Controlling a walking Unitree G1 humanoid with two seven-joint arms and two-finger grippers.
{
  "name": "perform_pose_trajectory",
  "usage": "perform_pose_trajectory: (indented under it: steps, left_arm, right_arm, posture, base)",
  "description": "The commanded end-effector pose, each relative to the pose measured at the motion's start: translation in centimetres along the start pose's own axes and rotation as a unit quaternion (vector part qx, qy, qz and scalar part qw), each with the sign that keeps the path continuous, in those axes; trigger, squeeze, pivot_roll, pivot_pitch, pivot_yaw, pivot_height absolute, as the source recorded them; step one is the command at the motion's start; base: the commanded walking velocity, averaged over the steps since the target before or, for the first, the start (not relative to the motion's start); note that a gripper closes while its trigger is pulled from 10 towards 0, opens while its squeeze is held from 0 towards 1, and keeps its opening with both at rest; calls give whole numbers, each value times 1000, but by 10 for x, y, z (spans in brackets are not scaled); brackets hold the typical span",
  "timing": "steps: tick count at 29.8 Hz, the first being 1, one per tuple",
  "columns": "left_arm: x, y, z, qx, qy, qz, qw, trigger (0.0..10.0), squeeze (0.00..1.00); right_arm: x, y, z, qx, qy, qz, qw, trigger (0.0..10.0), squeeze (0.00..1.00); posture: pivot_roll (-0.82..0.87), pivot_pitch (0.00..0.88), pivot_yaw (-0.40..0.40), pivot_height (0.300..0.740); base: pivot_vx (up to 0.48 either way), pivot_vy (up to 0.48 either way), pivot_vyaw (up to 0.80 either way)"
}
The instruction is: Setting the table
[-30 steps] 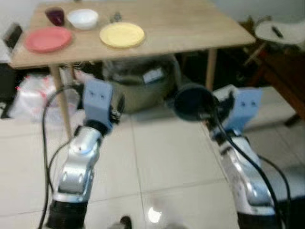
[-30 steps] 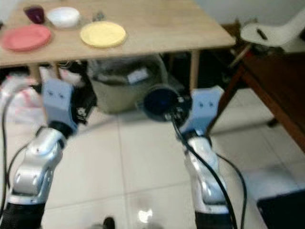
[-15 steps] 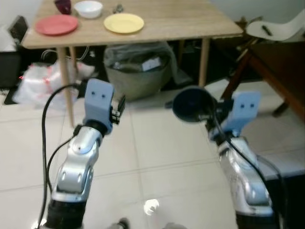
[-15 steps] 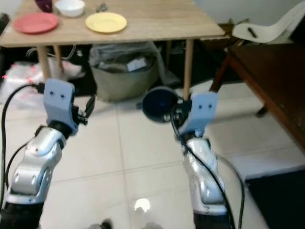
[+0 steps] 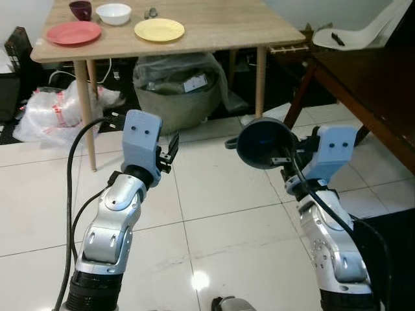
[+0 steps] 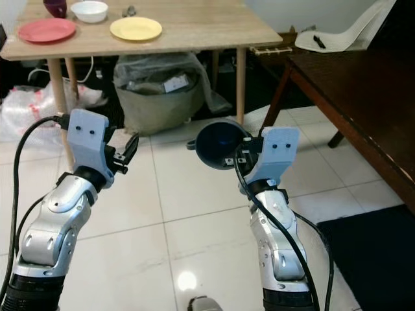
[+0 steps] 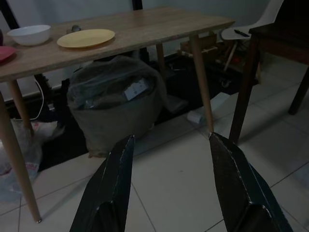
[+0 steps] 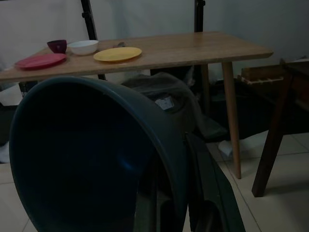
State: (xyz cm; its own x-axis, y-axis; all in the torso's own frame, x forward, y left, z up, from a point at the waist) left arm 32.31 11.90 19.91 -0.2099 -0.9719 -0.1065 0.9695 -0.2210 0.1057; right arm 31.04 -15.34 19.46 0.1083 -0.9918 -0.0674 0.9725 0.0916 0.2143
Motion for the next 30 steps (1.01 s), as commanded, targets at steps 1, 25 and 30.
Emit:
perform_pose_trajectory:
  steps: [1, 25, 30]
  left_arm:
    - [0, 1, -3, -8, 2, -1, 1000, 10000, 0]
    - [3, 1, -1, -5, 4, -11, 1000, 10000, 0]
    - [3, 2, -1, -5, 4, -13, 1000, 10000, 0]
  right_arm:
    - [3, -2, 2, 3, -4, -4, 1000, 10000, 0]
    - [6, -1, 3, 2, 14, -12, 1000, 10000, 0]
    - [6, -1, 4, 2, 14, -13, 1000, 10000, 0]
  posture:
    - [-172, 36, 39, 740]
    - [-173, 41, 48, 740]
    - [-175, 42, 51, 740]
  base:
    - [0, 0, -406]
    - [0, 0, -800]
    - [0, 0, -800]
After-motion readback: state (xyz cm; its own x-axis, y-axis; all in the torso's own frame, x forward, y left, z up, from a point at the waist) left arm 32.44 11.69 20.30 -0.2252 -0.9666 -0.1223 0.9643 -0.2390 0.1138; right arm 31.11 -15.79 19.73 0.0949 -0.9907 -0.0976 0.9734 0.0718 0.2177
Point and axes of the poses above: a point about 5 cm out from each wrist's last joint towards the gripper, its own y axis pointing out of the wrist towards the gripper, its own z axis along the axis of the wrist's last joint, x = y × z, the point moved 2 cm from there along y, pointing out of the wrist towards the gripper
